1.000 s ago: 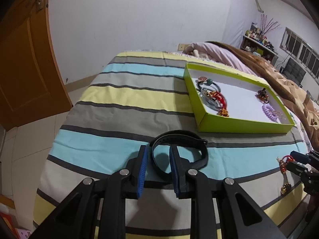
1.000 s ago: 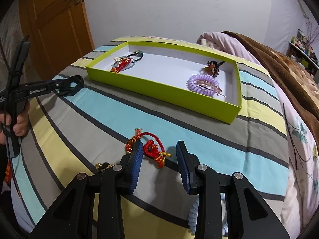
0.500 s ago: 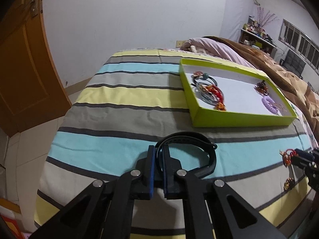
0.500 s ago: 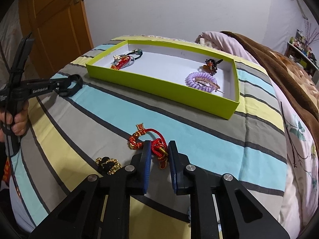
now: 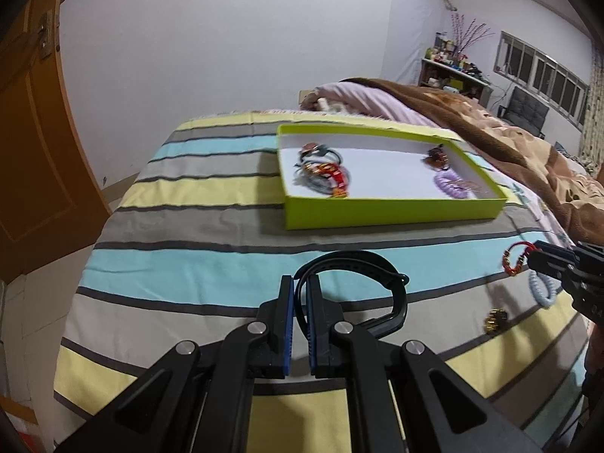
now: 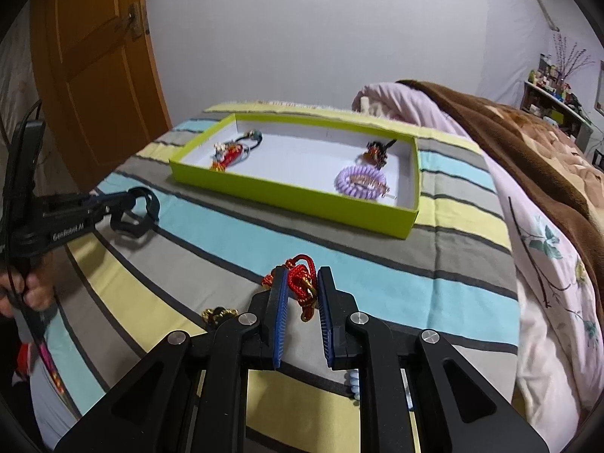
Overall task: Organize jewelry
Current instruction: 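Lift and carry the black band and red knot over the green box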
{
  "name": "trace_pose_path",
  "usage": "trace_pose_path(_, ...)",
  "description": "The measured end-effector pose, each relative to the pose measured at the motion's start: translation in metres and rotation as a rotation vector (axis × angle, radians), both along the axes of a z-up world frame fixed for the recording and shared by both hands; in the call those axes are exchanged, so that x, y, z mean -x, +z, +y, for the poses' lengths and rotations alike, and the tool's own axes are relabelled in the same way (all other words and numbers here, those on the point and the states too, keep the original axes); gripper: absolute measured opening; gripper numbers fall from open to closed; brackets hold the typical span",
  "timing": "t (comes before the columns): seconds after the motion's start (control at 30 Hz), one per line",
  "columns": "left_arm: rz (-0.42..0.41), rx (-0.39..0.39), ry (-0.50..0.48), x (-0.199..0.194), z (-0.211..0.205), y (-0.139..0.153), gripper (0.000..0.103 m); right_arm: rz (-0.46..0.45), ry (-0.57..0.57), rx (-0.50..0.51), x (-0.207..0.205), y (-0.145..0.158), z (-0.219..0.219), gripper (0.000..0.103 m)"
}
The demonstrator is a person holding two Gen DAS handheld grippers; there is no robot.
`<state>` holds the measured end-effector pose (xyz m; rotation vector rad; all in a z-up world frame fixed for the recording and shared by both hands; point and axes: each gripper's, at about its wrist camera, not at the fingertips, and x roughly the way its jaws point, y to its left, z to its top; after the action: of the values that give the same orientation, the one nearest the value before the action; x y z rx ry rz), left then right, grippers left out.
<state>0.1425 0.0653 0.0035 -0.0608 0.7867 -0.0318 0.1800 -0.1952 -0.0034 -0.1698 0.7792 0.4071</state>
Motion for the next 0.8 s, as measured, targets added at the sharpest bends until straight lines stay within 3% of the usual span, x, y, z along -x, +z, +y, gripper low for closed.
trace_pose_path(0.4,-0.071,-0.006,-0.051,-0.007,-0.023,0.030,0.006,-0.049,-0.028,-0.056,-0.006,0.025,-0.002,0.016)
trace_pose_path(0.8,-0.103,-0.007,-0.070,-0.050,-0.036,0.047,0.006,-0.079,-0.028,-0.072,-0.053,0.041,0.008,0.016)
